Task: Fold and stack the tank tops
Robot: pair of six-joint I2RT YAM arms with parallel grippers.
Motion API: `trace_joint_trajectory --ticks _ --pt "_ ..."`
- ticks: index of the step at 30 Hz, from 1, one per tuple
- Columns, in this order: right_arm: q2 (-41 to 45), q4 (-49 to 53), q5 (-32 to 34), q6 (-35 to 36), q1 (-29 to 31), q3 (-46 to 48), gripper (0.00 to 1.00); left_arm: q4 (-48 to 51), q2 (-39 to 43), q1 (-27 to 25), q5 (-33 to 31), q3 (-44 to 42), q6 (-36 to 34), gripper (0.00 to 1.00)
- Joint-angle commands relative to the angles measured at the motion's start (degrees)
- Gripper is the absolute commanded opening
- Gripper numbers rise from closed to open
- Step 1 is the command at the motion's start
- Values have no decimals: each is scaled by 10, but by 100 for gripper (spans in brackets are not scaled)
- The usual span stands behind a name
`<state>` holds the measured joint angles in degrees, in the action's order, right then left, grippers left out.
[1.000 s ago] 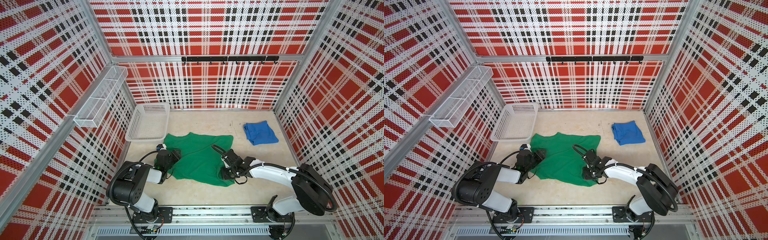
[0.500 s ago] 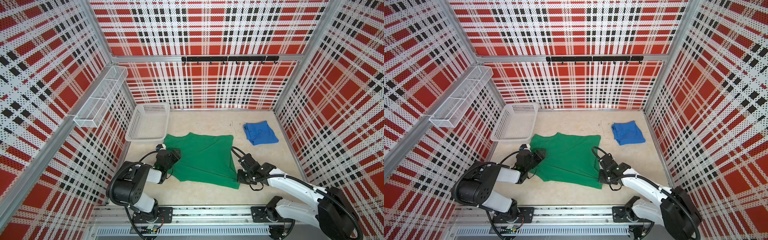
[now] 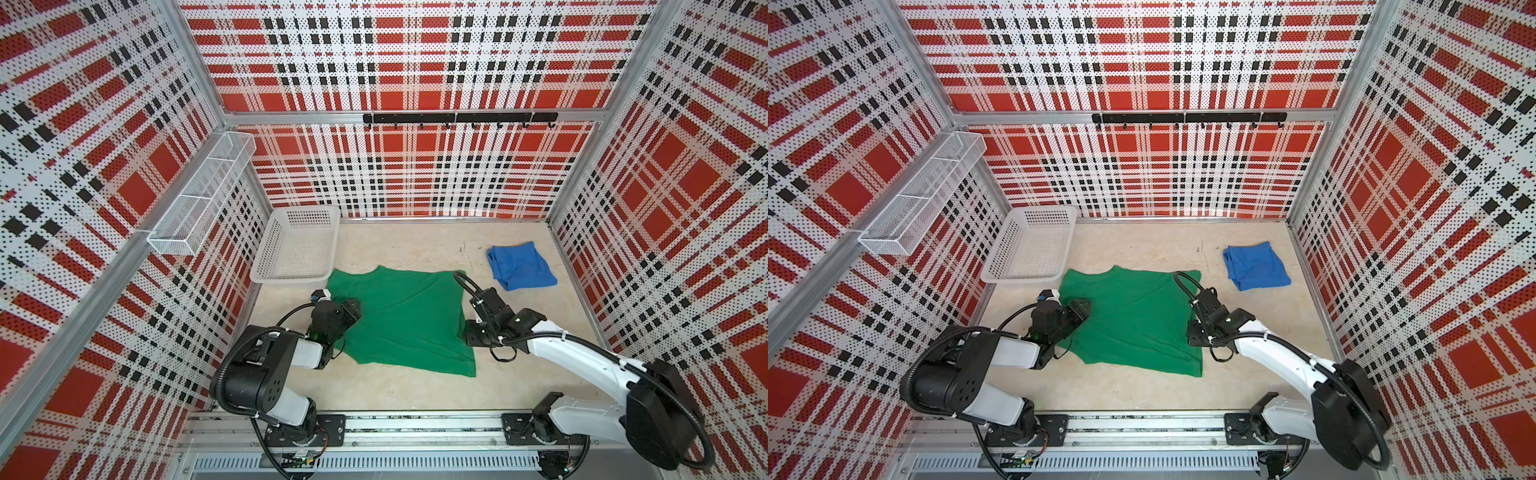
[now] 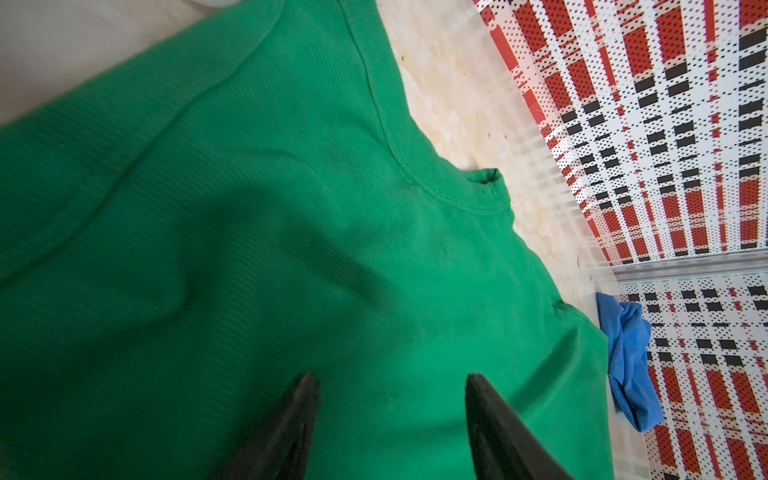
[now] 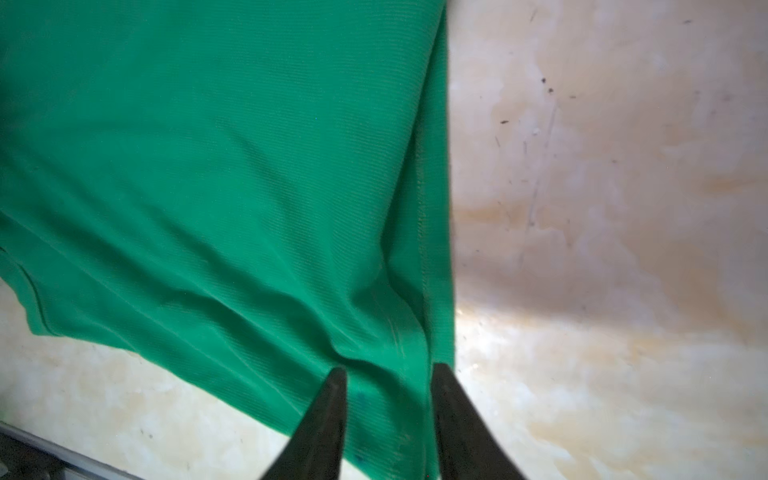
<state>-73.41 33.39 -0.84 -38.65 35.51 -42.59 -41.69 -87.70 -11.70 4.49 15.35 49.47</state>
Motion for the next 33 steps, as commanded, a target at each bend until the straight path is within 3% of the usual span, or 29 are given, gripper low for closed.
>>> trace_joint_trajectory --ticks 1,5,9,14,17,19,22,25,28,30,33 --pt "-49 -48 4 26 -8 -24 48 75 -7 8 -15 -20 -3 62" --pt "-127 -99 -45 34 -52 -51 54 75 -7 7 -14 -20 -4 62" --pt "-188 -127 -59 62 -50 -113 42 75 3 11 -15 -25 -3 62" --pt "-254 -125 -74 87 -51 -178 38 75 5 12 -15 -27 -2 62" --pt "-263 -146 -90 88 -49 -186 30 75 6 12 -16 -27 -1 62" --pt "-263 -137 -80 96 -42 -199 27 75 4 12 -15 -26 -1 62" --pt "-269 -83 4 129 -10 -232 24 75 2 12 -15 -24 -1 62" --pt "-296 -31 56 157 30 -278 26 75 -2 13 -14 -22 -2 62" --pt "-323 -5 81 176 58 -313 35 75 -3 13 -12 -21 -2 62" --pt "-319 -3 84 176 53 -311 41 75 -2 13 -12 -22 -1 62" --pt "-277 -40 30 151 4 -266 45 75 1 14 -13 -23 -1 62"
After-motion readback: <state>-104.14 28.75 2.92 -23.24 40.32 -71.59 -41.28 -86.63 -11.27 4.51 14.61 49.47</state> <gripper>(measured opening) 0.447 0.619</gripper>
